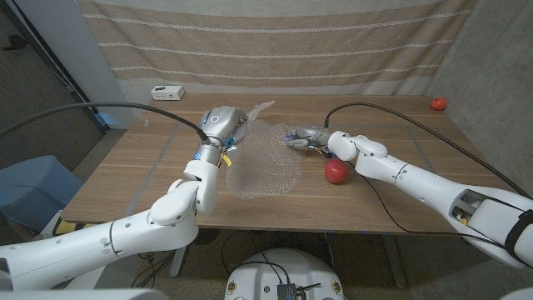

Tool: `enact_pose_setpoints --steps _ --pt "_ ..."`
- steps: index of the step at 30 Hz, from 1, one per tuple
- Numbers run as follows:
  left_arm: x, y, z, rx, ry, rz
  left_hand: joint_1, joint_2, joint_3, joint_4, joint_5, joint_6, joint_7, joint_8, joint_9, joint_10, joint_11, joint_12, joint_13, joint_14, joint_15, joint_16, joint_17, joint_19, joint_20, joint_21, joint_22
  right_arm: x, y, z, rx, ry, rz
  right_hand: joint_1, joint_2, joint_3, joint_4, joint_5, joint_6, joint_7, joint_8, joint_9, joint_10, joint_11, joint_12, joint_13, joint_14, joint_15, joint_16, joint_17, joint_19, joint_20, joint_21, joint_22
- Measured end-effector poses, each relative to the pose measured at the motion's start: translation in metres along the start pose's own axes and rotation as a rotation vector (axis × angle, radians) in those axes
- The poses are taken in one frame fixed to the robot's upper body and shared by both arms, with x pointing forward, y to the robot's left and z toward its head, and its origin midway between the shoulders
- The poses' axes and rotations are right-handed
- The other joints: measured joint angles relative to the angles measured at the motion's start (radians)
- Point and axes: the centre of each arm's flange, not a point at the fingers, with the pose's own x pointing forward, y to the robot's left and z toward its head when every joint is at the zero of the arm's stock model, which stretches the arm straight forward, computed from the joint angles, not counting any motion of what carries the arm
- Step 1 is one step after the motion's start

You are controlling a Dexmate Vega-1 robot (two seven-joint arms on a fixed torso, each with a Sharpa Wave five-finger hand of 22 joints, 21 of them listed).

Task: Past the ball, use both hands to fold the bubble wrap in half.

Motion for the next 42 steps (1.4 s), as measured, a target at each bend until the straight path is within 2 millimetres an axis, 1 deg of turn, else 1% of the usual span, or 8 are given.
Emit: enact_pose_setpoints --steps 15,20,23,26,31,35,38,42 --pt "0.009 -0.009 0.035 0.033 -0.241 0.015 -0.007 -0.007 0.0 0.0 0.0 0.005 -0.005 -0.004 -0.004 -0.009 -0.005 0.008 0.02 -0.013 -0.002 -0.021 -0.01 -0.027 -0.006 0.021 0.005 -0.001 -0.001 0.0 0.002 0.007 0.0 0.0 0.0 0.003 0.003 0.0 0.0 0.0 0.0 0.0 0.004 0.004 0.0 0.0 0.005 0.0 0.0 0.0 0.0 0.0 -0.002 -0.002" --pt "0.011 -0.018 0.042 0.035 -0.293 -0.016 -0.008 -0.008 0.0 0.0 0.0 0.006 -0.006 -0.012 -0.004 -0.014 -0.007 0.008 0.029 -0.038 0.006 -0.033 -0.018 -0.043 -0.007 0.026 0.005 -0.003 -0.002 -0.002 0.005 0.014 0.0 0.012 -0.012 0.012 -0.019 0.0 0.013 -0.002 0.0 0.0 0.011 0.011 0.0 -0.001 0.052 -0.003 0.007 -0.005 0.0 0.0 0.001 -0.003" --pt "0.012 -0.025 0.045 0.039 -0.319 -0.049 -0.022 -0.022 0.0 0.0 0.0 0.007 -0.007 -0.022 -0.004 -0.036 -0.011 -0.003 0.022 -0.072 0.015 -0.059 -0.031 -0.081 0.001 0.026 0.005 -0.005 -0.004 -0.004 0.012 0.017 -0.001 0.029 -0.029 0.011 -0.045 0.0 0.033 0.003 0.0 0.0 0.032 0.02 0.0 -0.003 0.085 0.005 0.011 -0.011 -0.01 0.01 0.012 -0.003" --pt "0.013 -0.03 0.047 0.045 -0.334 -0.082 -0.064 -0.064 -0.032 0.014 0.0 -0.055 -0.014 -0.047 -0.007 -0.115 -0.006 -0.073 -0.016 -0.148 0.041 -0.104 -0.059 -0.156 0.026 0.026 0.001 -0.007 -0.007 -0.005 0.019 0.018 -0.004 0.037 -0.037 0.01 -0.068 0.0 0.043 0.007 0.0 0.0 0.049 0.027 0.004 -0.004 0.111 0.011 0.012 -0.014 -0.014 0.015 0.017 -0.001" --pt "0.014 -0.038 0.049 0.055 -0.349 -0.146 -0.131 -0.098 -0.062 0.022 0.0 -0.187 -0.045 -0.074 -0.019 -0.242 0.008 -0.187 -0.073 -0.284 0.087 -0.161 -0.102 -0.283 0.07 -0.004 -0.033 -0.011 -0.012 -0.007 0.031 0.023 -0.013 0.046 -0.046 0.012 -0.082 0.0 0.056 0.009 0.004 0.0 0.059 0.034 0.004 -0.004 0.133 0.015 0.018 -0.016 0.009 0.038 0.01 0.0" --pt "0.015 -0.043 0.05 0.057 -0.359 -0.189 -0.163 -0.112 -0.077 0.03 0.0 -0.257 -0.059 -0.077 -0.02 -0.306 0.026 -0.239 -0.099 -0.35 0.108 -0.172 -0.123 -0.333 0.093 -0.023 -0.057 -0.014 -0.016 -0.01 0.044 0.031 -0.021 0.057 -0.046 0.014 -0.097 0.0 0.061 0.014 0.005 0.0 0.065 0.029 0.004 -0.004 0.138 0.02 0.019 -0.016 0.013 0.041 0.008 0.0" --pt "0.015 -0.047 0.051 0.052 -0.369 -0.22 -0.166 -0.115 -0.077 0.03 0.0 -0.272 -0.061 -0.077 -0.025 -0.316 0.03 -0.253 -0.107 -0.369 0.119 -0.18 -0.13 -0.334 0.095 -0.027 -0.066 -0.018 -0.021 -0.013 0.057 0.038 -0.031 0.062 -0.049 0.016 -0.106 0.0 0.061 0.014 0.005 0.0 0.065 0.029 0.004 -0.004 0.147 0.018 0.021 -0.015 0.034 0.063 0.007 0.0" --pt "0.015 -0.052 0.051 0.042 -0.374 -0.254 -0.17 -0.111 -0.077 0.03 0.0 -0.278 -0.055 -0.077 -0.025 -0.325 0.031 -0.257 -0.112 -0.381 0.12 -0.18 -0.135 -0.339 0.1 -0.027 -0.071 -0.025 -0.027 -0.016 0.072 0.046 -0.055 0.071 -0.058 0.006 -0.124 0.0 0.061 0.014 0.005 0.0 0.07 0.034 0.004 -0.004 0.162 0.022 0.018 -0.013 0.106 0.134 0.012 0.002"
